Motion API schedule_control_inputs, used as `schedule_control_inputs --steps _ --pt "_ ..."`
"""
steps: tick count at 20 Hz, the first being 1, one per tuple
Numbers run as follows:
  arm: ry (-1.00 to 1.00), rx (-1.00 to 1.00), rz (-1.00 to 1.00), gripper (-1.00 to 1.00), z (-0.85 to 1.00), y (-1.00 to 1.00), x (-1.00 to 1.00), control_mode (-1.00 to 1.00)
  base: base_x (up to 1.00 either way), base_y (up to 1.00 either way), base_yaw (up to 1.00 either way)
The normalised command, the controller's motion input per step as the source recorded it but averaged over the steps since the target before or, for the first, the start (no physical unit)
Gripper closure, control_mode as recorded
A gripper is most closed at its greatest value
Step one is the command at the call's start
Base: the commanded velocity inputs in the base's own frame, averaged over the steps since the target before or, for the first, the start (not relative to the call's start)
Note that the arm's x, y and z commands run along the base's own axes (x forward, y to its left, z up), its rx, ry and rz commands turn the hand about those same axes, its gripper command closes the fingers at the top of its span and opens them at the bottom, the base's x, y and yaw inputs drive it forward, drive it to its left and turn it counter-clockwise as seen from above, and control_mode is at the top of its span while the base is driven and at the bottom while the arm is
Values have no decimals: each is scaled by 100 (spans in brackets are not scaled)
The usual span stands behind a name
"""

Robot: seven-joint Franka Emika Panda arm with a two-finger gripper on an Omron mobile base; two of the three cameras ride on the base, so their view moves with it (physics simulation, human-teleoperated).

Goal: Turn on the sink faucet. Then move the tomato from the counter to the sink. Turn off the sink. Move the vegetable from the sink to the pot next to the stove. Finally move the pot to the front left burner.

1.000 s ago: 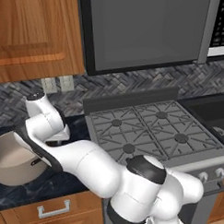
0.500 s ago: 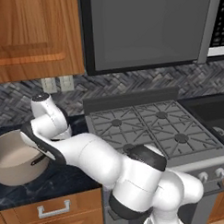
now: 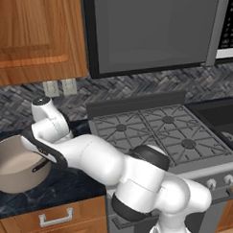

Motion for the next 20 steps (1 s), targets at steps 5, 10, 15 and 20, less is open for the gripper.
schedule_control_inputs --steps 5,10,15,20 --pt "0 0 0 -100 -11 9 3 -100 0 0 0" --pt "0 0 0 -100 -13 7 7 -100 0 0 0" --pt "0 0 0 -100 -17 6 9 -100 0 0 0" --pt "0 0 0 -100 -17 3 10 -100 0 0 0"
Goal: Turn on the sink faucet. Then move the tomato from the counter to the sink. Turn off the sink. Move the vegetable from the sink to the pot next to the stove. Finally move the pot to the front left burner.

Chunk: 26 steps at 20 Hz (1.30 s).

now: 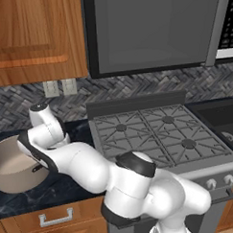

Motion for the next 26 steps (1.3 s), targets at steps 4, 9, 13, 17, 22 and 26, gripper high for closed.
schedule_control_inputs --steps 4,9,13,17,22,26 --pt "0 0 0 -100 -17 10 7 -100 0 0 0" --pt "0 0 0 -100 -18 18 0 -100 0 0 0" --pt "4 0 0 100 -22 8 0 -100 0 0 0" --pt "0 1 0 100 -6 0 0 -100 0 0 0" --pt "-10 0 -11 100 -3 -17 -23 -100 0 0 0" --pt "-12 0 -18 100 3 -24 -38 -100 0 0 0"
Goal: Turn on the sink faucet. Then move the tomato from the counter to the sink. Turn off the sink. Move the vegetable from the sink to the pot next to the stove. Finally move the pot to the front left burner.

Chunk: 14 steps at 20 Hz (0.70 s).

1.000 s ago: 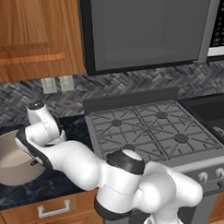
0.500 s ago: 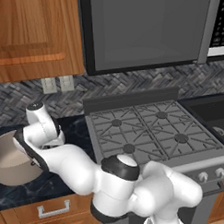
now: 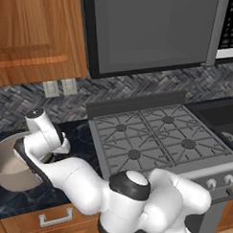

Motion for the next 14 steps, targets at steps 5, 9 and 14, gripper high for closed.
schedule_control_inputs --steps 5,9,14 --pt "-12 0 -21 100 20 -46 -45 -100 0 0 0" --pt "-5 1 -27 100 41 -70 -28 -100 0 0 0" --pt "-1 3 -28 100 22 -68 -21 -100 0 0 0"
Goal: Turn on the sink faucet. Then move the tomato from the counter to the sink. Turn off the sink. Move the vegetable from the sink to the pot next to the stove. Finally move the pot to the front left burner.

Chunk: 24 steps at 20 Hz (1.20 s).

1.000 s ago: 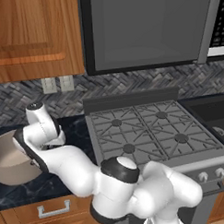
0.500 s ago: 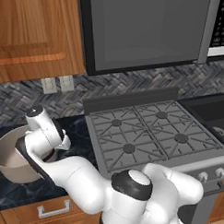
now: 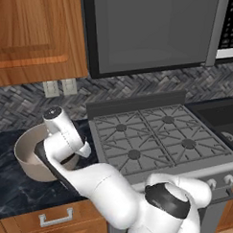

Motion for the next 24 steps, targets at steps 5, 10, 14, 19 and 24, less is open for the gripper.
schedule_control_inputs --steps 5,10,14,19,24 --pt "0 5 -28 100 14 -72 -19 -100 0 0 0" --pt "-5 2 -27 100 23 -78 -19 -100 0 0 0" --pt "-5 1 -26 100 12 -74 -22 -100 0 0 0" --pt "-3 2 -28 100 7 -77 -27 -100 0 0 0" --pt "0 3 -29 100 6 -75 -18 -100 0 0 0"
